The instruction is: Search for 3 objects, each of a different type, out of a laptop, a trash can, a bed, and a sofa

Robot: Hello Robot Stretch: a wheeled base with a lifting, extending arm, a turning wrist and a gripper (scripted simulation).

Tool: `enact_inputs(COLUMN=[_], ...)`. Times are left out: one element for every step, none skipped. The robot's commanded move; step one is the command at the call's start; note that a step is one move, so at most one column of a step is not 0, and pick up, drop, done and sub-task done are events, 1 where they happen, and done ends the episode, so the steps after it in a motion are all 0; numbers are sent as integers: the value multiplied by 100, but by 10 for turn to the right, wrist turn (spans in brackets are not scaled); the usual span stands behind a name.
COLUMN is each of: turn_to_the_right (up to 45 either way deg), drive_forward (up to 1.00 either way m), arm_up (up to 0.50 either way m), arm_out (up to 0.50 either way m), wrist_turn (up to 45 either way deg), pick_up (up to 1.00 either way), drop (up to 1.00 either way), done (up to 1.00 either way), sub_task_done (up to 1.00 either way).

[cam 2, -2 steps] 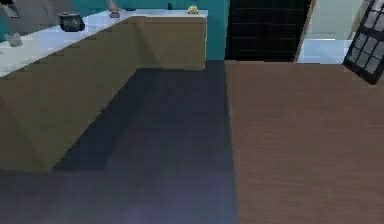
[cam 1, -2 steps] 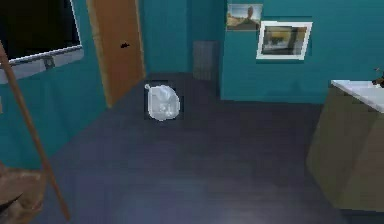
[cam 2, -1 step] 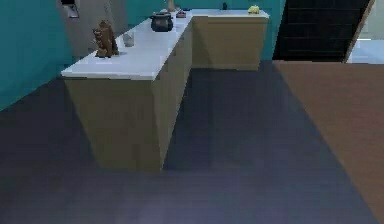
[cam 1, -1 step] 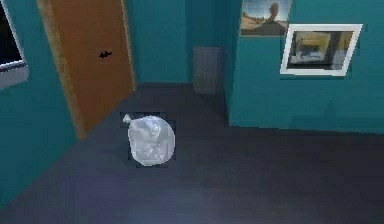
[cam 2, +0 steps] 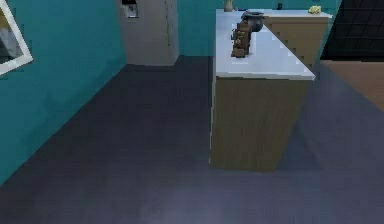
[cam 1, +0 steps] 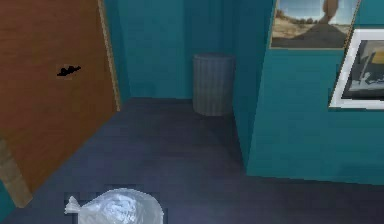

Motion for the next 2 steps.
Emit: enact_inputs(turn_to_the_right=[30, 360], drive_forward=[0, 0], arm_up=[0, 0], arm_out=[0, 0], wrist_turn=[0, 0], pick_up=[0, 0], drop=[0, 0], done=[0, 0], sub_task_done=[0, 0])
